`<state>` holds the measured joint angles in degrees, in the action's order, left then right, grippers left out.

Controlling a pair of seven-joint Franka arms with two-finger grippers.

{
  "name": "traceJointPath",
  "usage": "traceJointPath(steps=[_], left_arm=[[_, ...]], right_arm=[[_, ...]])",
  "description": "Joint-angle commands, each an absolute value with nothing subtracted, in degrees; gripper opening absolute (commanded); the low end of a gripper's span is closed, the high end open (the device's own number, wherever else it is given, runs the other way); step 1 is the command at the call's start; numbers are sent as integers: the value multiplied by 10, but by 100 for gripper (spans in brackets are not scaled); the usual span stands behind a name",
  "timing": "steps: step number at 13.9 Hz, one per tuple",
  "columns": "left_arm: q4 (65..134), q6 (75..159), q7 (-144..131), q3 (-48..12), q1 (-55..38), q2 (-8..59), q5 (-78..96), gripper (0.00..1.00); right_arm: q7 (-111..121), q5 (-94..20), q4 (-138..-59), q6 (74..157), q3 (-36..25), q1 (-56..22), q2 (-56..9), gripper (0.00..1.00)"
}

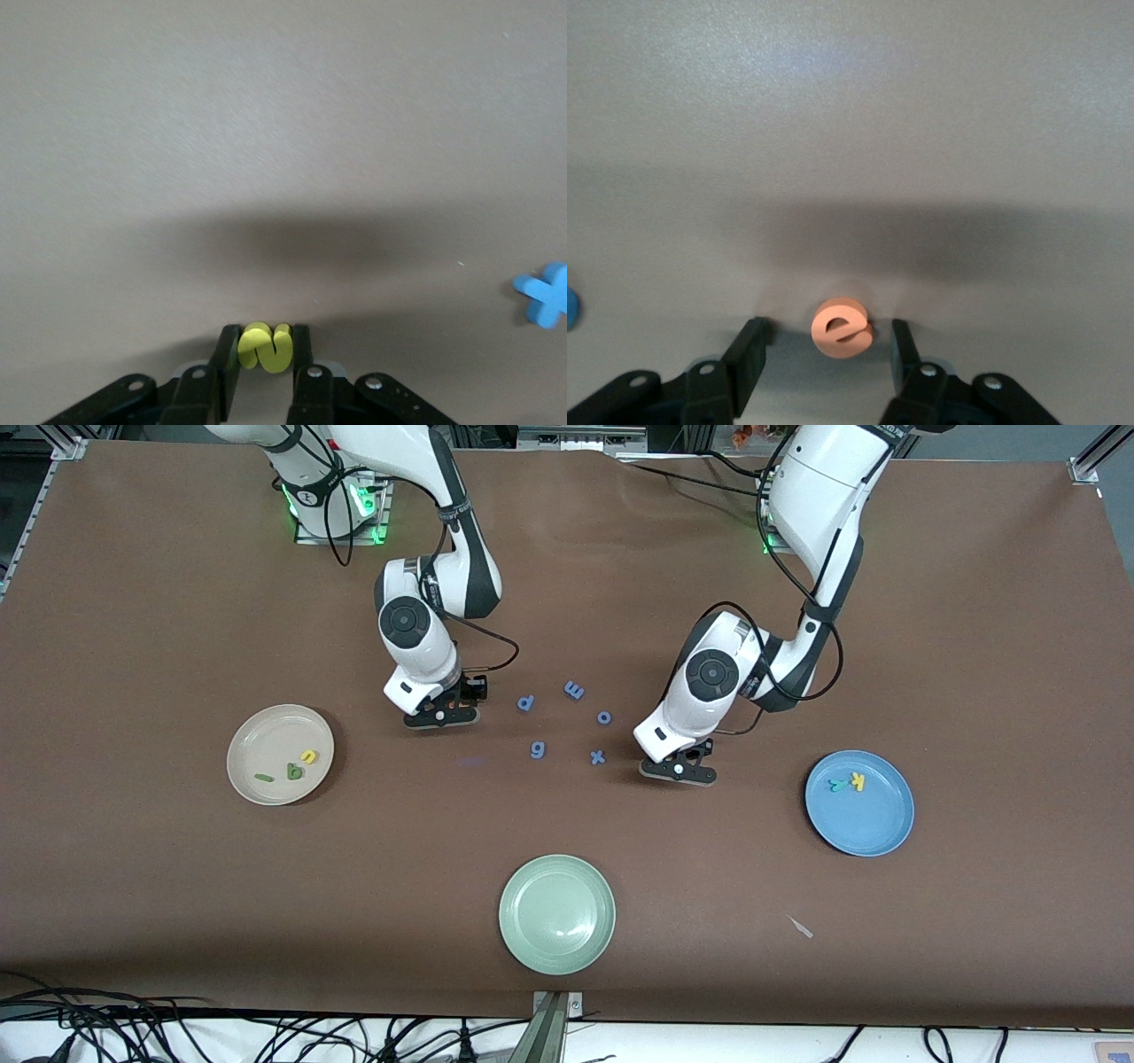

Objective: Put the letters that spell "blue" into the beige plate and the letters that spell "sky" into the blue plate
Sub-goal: 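Drop z on blue plate with the left gripper while the right gripper carries e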

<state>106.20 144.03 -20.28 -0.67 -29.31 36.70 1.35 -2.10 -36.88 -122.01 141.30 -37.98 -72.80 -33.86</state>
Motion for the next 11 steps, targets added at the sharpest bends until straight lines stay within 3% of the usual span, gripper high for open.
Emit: traceJointPath(steps=[1,2,6,10,11], left_arm=[[1063,1430,-138,13,-246,332,-11,24],[1070,1416,-107,13,-211,316,-11,25],[1081,1404,83,15,-97,297,-11,25],[1081,1405,148,43,-63,304,-11,25],[1081,1408,149,47,-62,309,-11,26]], right_arm=[[-4,-384,-1209,1412,-378,-721,-345,55],[-4,-384,-1209,1412,-378,-720,-345,49],[-3,-385,-1204,1412,-379,-710,-345,43],[-2,-386,-1205,1412,-378,-710,-346,26],[-3,-386,-1205,1412,-378,-711,-346,26]])
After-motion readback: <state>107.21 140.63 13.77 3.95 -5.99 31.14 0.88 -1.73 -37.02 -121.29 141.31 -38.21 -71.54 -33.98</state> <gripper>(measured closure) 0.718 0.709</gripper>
